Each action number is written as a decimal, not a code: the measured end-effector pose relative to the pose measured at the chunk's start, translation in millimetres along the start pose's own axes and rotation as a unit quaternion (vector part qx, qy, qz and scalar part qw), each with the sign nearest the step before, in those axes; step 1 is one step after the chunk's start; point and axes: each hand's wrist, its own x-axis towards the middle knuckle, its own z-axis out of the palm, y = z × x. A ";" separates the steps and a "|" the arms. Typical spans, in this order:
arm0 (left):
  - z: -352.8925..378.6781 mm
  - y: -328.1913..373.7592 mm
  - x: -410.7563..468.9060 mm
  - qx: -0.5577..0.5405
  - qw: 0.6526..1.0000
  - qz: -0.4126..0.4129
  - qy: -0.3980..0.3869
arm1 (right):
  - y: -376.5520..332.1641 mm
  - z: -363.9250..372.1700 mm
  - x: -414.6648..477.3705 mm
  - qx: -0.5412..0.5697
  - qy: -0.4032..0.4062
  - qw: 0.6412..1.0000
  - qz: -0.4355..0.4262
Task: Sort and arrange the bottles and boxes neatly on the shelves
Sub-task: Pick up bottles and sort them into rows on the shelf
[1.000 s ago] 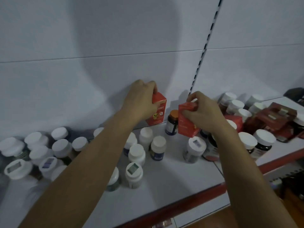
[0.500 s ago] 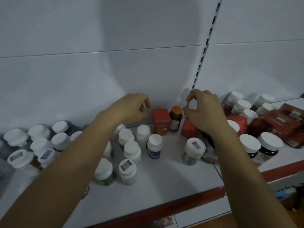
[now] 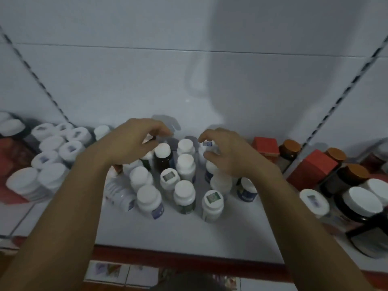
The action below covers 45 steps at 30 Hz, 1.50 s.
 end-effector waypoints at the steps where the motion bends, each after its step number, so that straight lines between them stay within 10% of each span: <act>1: -0.2 -4.3 -9.7 -0.013 1.000 -0.010 0.022 | -5.4 4.8 2.7 -0.002 0.009 1.000 -0.010; 17: 0.4 -57.6 -92.7 -0.042 0.980 -0.047 0.188 | -69.6 54.3 18.8 -0.140 -0.041 0.987 -0.074; 26: 26.7 -78.9 -109.3 0.013 0.990 0.058 -0.131 | -95.3 68.5 25.8 -0.052 0.078 0.996 -0.010; 45: -50.6 -157.7 -152.2 0.037 0.996 0.086 0.009 | -192.0 125.9 130.7 -0.237 -0.050 0.969 -0.043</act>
